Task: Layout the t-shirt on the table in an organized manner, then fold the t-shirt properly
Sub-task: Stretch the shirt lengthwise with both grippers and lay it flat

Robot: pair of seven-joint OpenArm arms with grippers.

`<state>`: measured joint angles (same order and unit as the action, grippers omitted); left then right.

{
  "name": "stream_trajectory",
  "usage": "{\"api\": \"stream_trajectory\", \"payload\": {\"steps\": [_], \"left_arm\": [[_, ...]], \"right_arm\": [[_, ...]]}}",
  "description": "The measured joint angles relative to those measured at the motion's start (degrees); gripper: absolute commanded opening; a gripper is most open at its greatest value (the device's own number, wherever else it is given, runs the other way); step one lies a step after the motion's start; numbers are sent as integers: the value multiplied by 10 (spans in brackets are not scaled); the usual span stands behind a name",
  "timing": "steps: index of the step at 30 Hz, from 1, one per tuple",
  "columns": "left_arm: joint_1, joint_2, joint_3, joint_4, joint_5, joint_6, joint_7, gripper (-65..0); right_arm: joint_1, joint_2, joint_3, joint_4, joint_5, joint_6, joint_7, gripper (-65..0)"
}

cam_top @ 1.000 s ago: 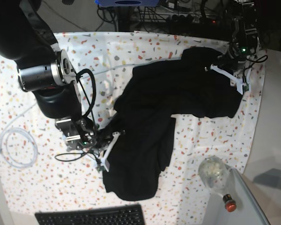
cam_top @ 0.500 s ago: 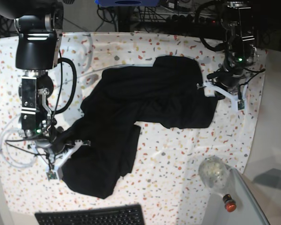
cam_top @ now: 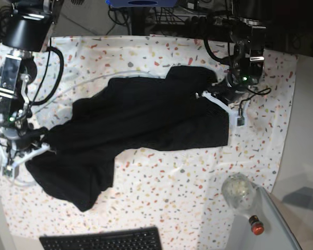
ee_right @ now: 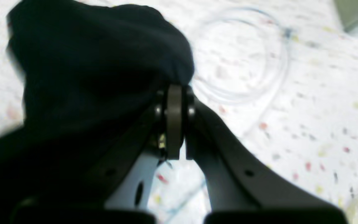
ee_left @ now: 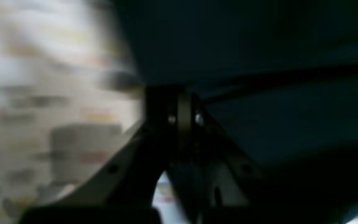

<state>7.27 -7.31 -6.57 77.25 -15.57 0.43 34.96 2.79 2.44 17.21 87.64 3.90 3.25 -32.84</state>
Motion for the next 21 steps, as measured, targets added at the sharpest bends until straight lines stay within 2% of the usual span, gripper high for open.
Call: {"api": "stream_trajectory", "payload": {"steps": [4,6,9,10,12,15,18,19,21], "left_arm": [[-4,-29,-31,-7,-2,-3,5,-650],[-7,-49,-35,-7,6,5,7,-650],[-24,-66,-41,-6,3,3,6,-650],[-30,-67,-54,-5,-6,-5,5,-650],[-40,-64,-99,-3,-6,-4,7,-650],[-45,-71,-150,3,0,2,10,-650],[-32,-66,-156,46,5,8,8,-650],[-27,-56,-151,59,4,7,3,-650],[-15,-29,-130,79,-2,-2,7,-650]], "right_arm": [[-84,-17,-62,7,3,0,-39,-650],[-102,-37,-96,9,3,0,-60,-650],[-118,-46,-142,55,9,5,-109,-650],[-123,-45,-156,80,3,5,-127,-591],[-131,-38,-173,130,5,6,-146,-431],[-129,-9,-171,187,5,6,-136,-287],[-75,21,-131,158,13,8,-112,-252],[-42,32,-109,119,5,6,-90,-249],[39,58,-79,1,1,4,-81,-248]]}}
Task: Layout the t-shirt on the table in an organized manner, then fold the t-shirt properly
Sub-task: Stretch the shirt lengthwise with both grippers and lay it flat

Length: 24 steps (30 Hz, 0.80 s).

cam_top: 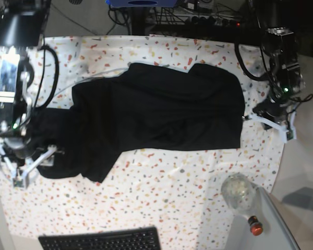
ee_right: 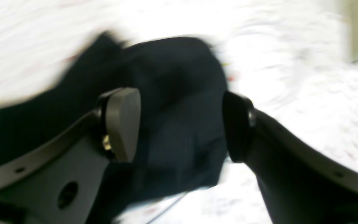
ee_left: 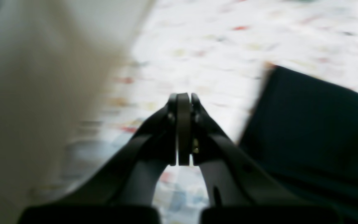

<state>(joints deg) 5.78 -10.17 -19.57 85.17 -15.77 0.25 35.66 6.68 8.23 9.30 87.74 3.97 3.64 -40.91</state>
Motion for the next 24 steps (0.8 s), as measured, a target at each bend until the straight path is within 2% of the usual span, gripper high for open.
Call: {"api": "stream_trajectory", "payload": {"steps": [4,6,9,12,15,20,22,24], "left_arm": [[36,58,68,21,3,4,4,-650],[48,68,119,24,5,4,2,-650],[55,73,165,13,-3,-3,-1,-650],[47,61,151,-35,0,-4,-1,-650],[28,40,116,-68,1,-1,-9,-650],[1,15,80,-102,-1,-2,-7,-650],[-11,8,79,-106,6,0,-1,-650],[-25,0,79,-109,4,0,0,-650]], "right_arm": [[162,51,18,-342,3,3,108,-249],[218,73,17,-498,5,3,174,-251],[253,95,17,-637,1,0,229,-248],[239,98,-11,-654,1,-2,264,-248],[238,88,-26,-651,4,-1,259,-249],[212,77,15,-636,14,-1,281,-252],[180,71,40,-573,10,4,236,-252],[131,64,60,-476,5,33,175,-252]]}}
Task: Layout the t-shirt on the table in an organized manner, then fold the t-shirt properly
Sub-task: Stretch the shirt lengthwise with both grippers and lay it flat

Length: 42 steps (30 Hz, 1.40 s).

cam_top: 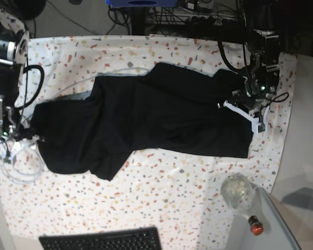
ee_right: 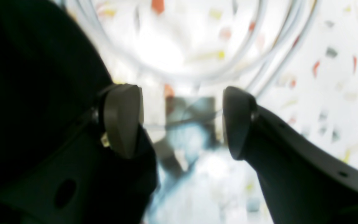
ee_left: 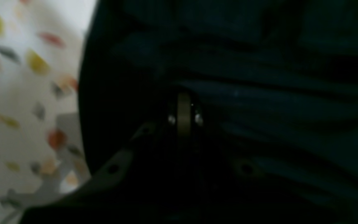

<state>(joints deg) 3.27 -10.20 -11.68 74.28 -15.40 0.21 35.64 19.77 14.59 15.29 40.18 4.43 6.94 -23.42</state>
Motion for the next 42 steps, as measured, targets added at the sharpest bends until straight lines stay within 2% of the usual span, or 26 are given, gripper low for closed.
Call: {"api": "stream_trajectory", "payload": {"steps": [2,4,6,8,11,15,18,20,24,27,31,36,38,41,42], "left_arm": [[-20,-6,-3,-2,1,0,0,-650],[-38,-6,-13,0,0,0,-3,-650],[-51,-6,-24,2,-2,0,-2,-650],[-55,-8,-30,10,0,4,2,-650],[-43,-7,-28,45,-2,2,4,-650],[0,-3,-26,85,-6,-2,2,-650],[32,7,-28,91,1,0,2,-650],[43,17,-28,82,3,3,-2,-650],[32,21,-28,9,-1,-3,-8,-650],[18,-9,-26,-39,-11,-14,-58,-650],[4,-44,-32,-104,-9,-7,-130,-650],[-3,-52,-32,-105,-8,-6,-115,-650],[-2,-52,-32,-101,-6,-6,-114,-650],[-6,-57,-32,-101,-7,-6,-106,-650],[-9,-60,-31,-103,-5,-6,-100,-650]], "right_arm": [[-51,-21,33,115,-6,6,-74,-252],[-83,-39,53,218,-3,10,-126,-249],[-96,-52,54,296,3,13,-142,-248],[-97,-62,55,337,4,12,-167,-246],[-105,-66,57,332,2,12,-199,-246],[-116,-66,59,302,-3,11,-195,-252],[-113,-62,59,274,-1,11,-112,-254],[-100,-47,57,232,3,15,-94,-270],[-57,-19,58,124,-5,8,-95,-311],[-47,-11,59,104,-2,8,-91,-311],[-65,-3,60,104,-4,8,-92,-309],[-67,-5,59,101,-4,8,-90,-321],[-68,-5,58,94,2,5,-81,-389],[-65,-4,58,78,13,-2,-70,-611],[-62,-3,57,71,11,-10,-66,-650]]}}
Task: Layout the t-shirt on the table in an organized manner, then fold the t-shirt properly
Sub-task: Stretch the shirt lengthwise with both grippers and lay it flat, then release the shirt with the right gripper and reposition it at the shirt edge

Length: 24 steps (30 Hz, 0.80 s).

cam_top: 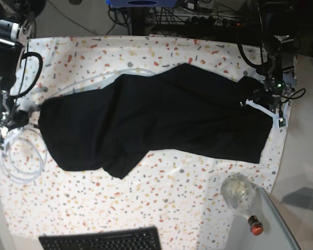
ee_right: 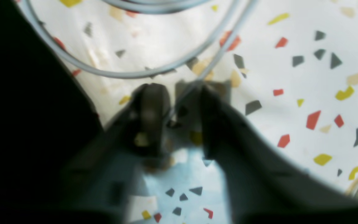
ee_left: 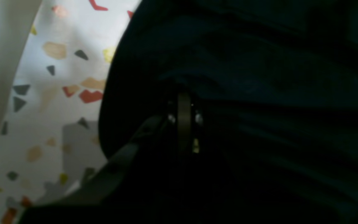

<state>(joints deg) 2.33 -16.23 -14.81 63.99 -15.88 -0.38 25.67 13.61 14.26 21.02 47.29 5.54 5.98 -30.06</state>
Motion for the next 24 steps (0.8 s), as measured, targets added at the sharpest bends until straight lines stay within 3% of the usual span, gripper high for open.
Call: {"api": "stream_trajectory", "payload": {"steps": [7,13,24], "left_arm": [[-3,-3,0,0,4,4,3,-650],[-3,-3,0,0,4,4,4,-650],[7,-1,-1,47,-2,4,7,-650]], "right_arm": [[13,29,0,-19,-1,0,-1,-650],[52,102,1,-21,-15,-17,-8,-650],[186,221,-6,-20,-15,-13,14,-650]]}}
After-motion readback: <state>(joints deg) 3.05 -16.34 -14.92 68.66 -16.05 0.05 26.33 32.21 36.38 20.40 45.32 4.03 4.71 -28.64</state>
